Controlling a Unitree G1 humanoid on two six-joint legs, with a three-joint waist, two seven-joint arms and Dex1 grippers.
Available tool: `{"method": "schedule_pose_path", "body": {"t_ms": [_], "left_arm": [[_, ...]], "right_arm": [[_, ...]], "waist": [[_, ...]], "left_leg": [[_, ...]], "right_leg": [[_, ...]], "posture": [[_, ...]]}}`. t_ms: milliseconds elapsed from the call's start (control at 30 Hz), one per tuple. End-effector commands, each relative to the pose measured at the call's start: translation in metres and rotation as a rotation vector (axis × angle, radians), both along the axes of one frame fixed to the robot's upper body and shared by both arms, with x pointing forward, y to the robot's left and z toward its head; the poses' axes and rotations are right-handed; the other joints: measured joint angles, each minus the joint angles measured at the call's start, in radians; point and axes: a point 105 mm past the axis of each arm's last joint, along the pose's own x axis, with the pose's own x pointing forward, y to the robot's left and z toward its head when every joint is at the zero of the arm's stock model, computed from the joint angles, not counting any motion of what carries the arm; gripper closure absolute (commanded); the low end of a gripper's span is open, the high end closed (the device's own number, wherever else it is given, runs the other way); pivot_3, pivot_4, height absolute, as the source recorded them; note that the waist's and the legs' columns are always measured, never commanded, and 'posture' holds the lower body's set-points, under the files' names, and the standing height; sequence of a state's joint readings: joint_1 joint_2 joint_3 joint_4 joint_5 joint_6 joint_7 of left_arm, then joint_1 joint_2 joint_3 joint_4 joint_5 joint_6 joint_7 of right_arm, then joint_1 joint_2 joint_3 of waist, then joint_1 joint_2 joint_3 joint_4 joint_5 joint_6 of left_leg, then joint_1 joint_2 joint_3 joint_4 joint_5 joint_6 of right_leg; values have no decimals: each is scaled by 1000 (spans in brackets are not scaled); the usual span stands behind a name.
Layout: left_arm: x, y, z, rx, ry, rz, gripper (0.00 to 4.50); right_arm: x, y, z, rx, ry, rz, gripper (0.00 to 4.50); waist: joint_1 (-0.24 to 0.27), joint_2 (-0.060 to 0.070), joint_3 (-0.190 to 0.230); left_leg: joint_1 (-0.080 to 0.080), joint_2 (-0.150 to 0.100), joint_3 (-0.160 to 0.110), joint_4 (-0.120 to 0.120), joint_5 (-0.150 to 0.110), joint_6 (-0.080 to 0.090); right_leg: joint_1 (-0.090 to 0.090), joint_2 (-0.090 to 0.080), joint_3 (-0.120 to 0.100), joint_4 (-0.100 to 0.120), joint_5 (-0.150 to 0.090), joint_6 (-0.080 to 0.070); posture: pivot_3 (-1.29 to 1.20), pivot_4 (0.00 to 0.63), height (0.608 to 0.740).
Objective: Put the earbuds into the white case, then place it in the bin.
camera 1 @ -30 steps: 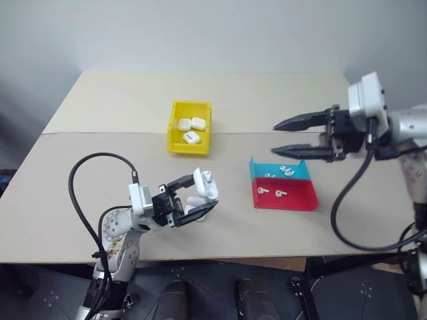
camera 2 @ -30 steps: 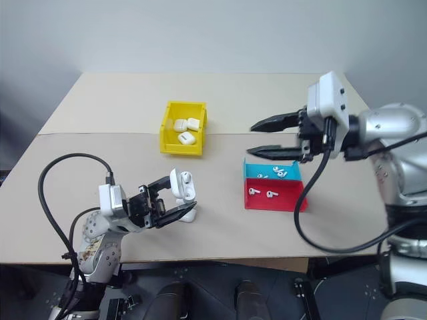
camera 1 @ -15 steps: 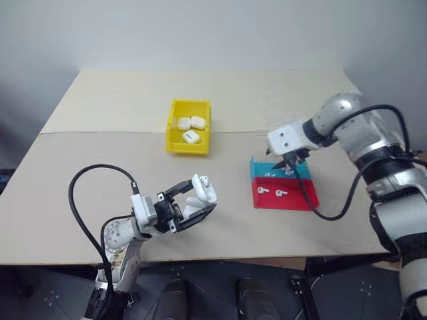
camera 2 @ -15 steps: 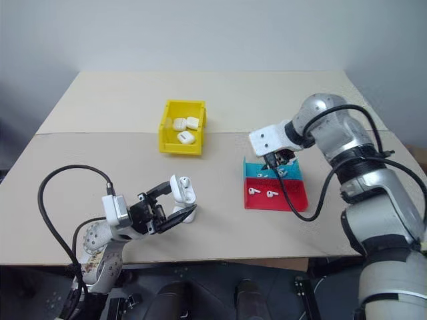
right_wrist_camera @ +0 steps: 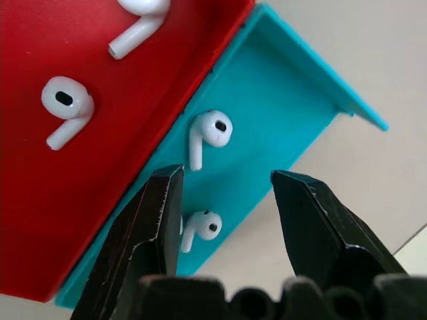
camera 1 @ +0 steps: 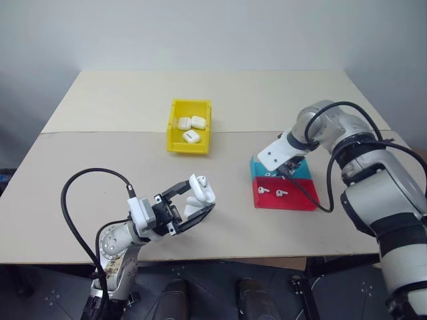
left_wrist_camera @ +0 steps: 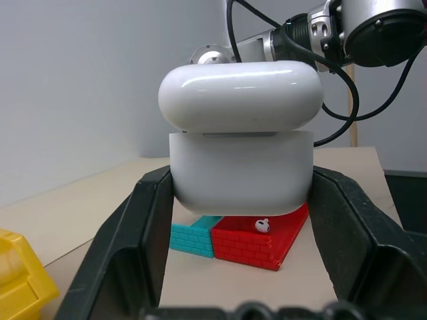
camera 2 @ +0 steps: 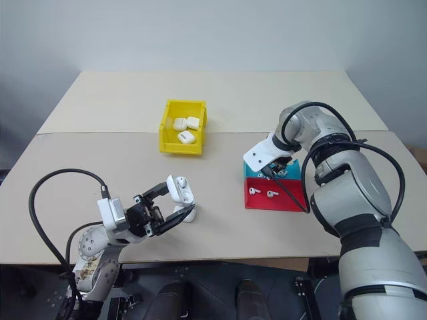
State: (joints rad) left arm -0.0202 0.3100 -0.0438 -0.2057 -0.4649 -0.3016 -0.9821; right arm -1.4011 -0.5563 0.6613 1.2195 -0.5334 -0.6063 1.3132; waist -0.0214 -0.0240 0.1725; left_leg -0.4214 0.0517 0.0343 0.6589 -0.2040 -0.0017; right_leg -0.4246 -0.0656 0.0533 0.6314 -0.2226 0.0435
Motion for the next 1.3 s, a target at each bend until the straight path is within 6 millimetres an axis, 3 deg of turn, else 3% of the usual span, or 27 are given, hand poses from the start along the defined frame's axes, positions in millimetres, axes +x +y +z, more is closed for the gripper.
{"method": "schedule_pose_path", "body": {"t_ms": [33,533,667,1300], "left_arm": [[-4,-6,7,-6,-41,-7,1750],[0,-9,9,-9,-37,-20,1750],[1,-8,9,-6,-36,-19,1750],[1,-7,9,3,-38,-26,1750]], "right_arm": [[4,-8,20,48,-45,-54,1952],[-2,-39,12,11,5,-135,1952],[-2,-40,9,34,-5,-141,2735],[-4,-43,-7,30,0,-112,2735]], "waist": [[0,0,0],[-2,0,0],[-3,1,0],[-5,1,0]], "left_leg": [[0,0,0,0,0,0],[0,0,1,0,0,0],[1,0,1,0,0,0],[1,0,2,0,0,0]], "right_leg": [[0,0,0,0,0,0],[0,0,1,0,0,0],[0,0,1,1,0,0],[0,0,2,1,0,0]], "posture": [[0,150,740],[0,150,740],[0,150,740],[0,150,740]]}}
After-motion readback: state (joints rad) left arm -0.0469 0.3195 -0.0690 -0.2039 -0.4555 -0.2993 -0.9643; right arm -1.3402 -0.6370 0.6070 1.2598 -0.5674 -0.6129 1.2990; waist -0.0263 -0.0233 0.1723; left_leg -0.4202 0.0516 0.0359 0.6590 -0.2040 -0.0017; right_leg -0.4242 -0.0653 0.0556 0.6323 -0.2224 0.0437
